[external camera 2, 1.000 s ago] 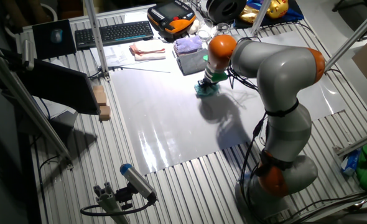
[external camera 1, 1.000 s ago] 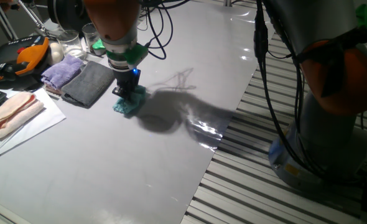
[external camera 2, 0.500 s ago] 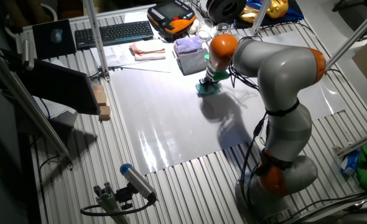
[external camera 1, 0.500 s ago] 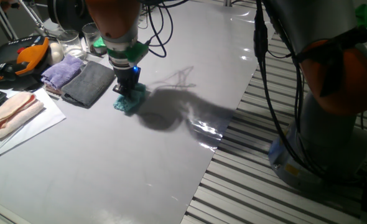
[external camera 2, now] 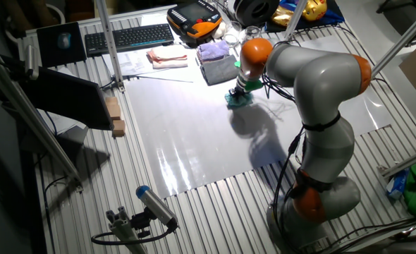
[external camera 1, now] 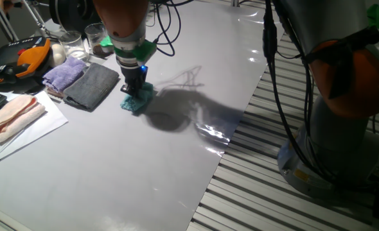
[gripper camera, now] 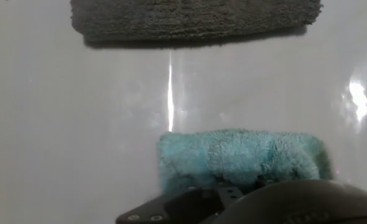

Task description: Clean the table with a cloth

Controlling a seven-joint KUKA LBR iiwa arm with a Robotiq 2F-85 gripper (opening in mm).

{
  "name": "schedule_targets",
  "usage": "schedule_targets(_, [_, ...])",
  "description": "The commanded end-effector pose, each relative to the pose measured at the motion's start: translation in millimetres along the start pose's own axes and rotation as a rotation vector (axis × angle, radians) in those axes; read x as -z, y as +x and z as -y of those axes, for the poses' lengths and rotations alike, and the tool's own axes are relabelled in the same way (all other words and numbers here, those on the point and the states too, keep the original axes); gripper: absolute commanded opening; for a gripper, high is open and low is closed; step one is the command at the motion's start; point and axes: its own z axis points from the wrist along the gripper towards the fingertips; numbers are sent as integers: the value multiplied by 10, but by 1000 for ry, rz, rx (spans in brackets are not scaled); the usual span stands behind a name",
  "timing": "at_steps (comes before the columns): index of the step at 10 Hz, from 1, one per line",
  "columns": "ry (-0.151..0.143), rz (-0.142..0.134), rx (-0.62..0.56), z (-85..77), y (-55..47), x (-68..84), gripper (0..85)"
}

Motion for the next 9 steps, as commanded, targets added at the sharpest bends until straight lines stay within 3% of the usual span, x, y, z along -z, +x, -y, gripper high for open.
schedule_targets(1, [0, 0, 4, 31, 10, -13, 0])
schedule_targets(5, [3, -1, 26, 182, 83, -3, 0])
schedule_targets(9, [13, -28, 18, 211, 243, 49, 0])
